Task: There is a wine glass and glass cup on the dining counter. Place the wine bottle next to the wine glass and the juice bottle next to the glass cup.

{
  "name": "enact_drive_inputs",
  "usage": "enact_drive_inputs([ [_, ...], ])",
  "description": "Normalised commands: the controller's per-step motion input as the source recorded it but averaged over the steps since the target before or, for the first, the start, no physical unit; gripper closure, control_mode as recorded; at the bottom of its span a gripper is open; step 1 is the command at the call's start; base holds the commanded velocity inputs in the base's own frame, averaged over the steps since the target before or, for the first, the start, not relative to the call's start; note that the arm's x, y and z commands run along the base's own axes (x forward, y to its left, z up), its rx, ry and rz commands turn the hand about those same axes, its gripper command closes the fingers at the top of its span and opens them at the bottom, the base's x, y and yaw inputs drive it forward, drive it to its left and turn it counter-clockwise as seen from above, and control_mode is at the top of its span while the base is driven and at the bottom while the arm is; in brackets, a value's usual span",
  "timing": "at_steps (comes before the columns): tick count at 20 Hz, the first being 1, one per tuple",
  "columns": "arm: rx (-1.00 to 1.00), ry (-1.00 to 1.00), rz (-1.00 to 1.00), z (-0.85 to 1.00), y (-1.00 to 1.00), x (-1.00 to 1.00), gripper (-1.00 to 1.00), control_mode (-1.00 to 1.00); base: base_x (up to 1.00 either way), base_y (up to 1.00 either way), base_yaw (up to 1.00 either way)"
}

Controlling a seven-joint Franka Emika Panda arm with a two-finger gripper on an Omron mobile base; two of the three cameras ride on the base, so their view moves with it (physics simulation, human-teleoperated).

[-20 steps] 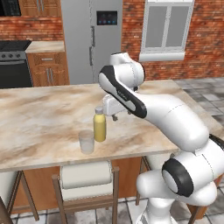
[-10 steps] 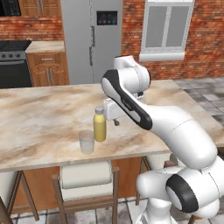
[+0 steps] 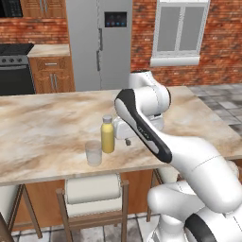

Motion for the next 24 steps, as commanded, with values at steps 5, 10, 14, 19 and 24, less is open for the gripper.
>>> enact_drive_inputs([
  [5, 0.00, 0.00, -0.03, -0.04, 0.00, -0.03, -1.00, -1.00, 0.00, 0.00, 0.00],
  [10, 0.00, 0.00, 0.00, 0.00, 0.00, 0.00, -1.00, 1.00, -0.01, 0.00, 0.00],
  [14, 0.00, 0.00, 0.00, 0.00, 0.00, 0.00, -1.00, 1.00, -0.28, 0.04, 0.00],
  [19, 0.00, 0.00, 0.00, 0.00, 0.00, 0.00, -1.00, 1.00, -0.56, 0.07, 0.00],
  [24, 0.00, 0.00, 0.00, 0.00, 0.00, 0.00, -1.00, 1.00, -0.63, 0.06, 0.00],
])
